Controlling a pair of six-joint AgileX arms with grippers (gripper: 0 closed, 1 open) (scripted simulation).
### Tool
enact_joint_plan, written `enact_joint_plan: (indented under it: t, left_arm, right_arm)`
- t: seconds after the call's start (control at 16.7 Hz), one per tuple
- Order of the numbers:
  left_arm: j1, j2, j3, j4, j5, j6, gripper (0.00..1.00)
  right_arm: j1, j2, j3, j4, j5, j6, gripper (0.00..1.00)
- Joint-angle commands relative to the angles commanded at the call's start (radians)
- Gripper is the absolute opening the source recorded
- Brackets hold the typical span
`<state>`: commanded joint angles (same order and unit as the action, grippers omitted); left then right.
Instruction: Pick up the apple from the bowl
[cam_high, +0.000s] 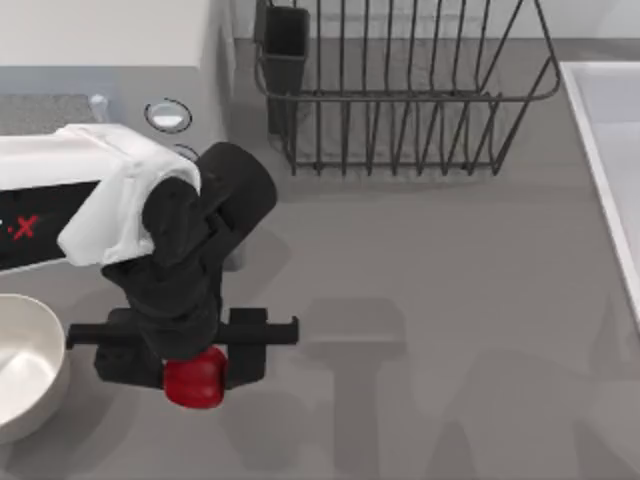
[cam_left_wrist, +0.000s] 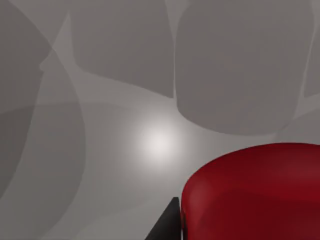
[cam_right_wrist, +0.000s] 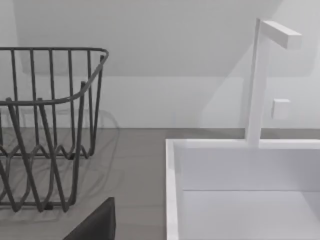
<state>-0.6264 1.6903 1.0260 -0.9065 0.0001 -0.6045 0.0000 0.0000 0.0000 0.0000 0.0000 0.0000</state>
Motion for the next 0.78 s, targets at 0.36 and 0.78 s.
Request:
enact_joint_plan:
  t: [0.36,0.78]
  left_arm:
    - [0.000,0.000,0.000,0.000,0.000,0.000,0.23]
    - [0.000,0.000,0.000,0.000,0.000,0.000,0.75]
  right_arm:
    - [0.000,0.000,0.000,0.000,0.000,0.000,1.00]
    - [0.000,0.000,0.000,0.000,0.000,0.000,1.00]
